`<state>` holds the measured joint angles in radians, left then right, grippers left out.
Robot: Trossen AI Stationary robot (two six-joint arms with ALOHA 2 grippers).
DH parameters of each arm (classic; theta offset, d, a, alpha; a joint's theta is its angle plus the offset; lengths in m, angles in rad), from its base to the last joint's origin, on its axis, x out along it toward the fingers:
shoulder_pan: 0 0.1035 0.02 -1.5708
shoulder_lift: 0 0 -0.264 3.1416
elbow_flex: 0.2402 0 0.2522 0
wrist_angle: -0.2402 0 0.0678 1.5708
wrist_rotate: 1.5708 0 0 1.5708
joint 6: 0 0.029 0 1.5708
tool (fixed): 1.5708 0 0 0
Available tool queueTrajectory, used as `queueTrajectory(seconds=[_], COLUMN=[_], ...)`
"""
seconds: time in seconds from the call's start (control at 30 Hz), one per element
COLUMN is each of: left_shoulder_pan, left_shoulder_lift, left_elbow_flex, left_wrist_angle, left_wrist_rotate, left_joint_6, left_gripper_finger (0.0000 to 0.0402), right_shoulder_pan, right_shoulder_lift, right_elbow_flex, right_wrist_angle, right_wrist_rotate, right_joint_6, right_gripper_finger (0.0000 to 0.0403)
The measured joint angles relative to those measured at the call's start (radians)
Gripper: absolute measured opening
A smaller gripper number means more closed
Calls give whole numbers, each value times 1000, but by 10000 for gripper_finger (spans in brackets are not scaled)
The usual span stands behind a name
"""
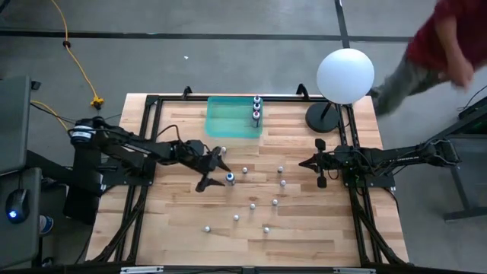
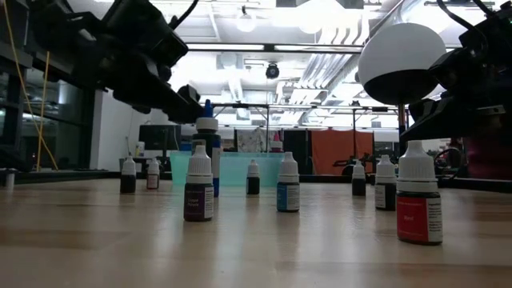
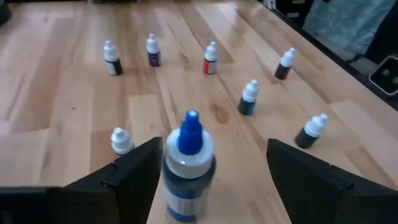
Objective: Pick & Place food coloring
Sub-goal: Put the big blue food coloring bottle into the blue transparent bin
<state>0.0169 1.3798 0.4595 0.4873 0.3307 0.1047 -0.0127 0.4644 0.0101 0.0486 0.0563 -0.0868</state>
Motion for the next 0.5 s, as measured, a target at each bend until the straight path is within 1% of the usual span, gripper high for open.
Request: queueTrajectory(seconds=[0.1,0.3,0.5], left_shoulder_pan=[-4,-6,-13], left_shoulder_lift=[10,57,76], left_elbow_flex=[0,0,0], left_wrist_angle=[7,48,74], left_wrist_rotate=[-5,-62,-75], left_joint_6=[0,-3,-8], left_gripper_finger=[281,281,281], right_shoulder_pan=[0,0,0], right_shoulder_lift=[0,0,0], right_elbow_flex=[0,0,0], right_wrist_angle=[0,0,0], right_wrist_rotate=[0,0,0], right_joint_6=[0,0,0], right_gripper_finger=[0,0,0])
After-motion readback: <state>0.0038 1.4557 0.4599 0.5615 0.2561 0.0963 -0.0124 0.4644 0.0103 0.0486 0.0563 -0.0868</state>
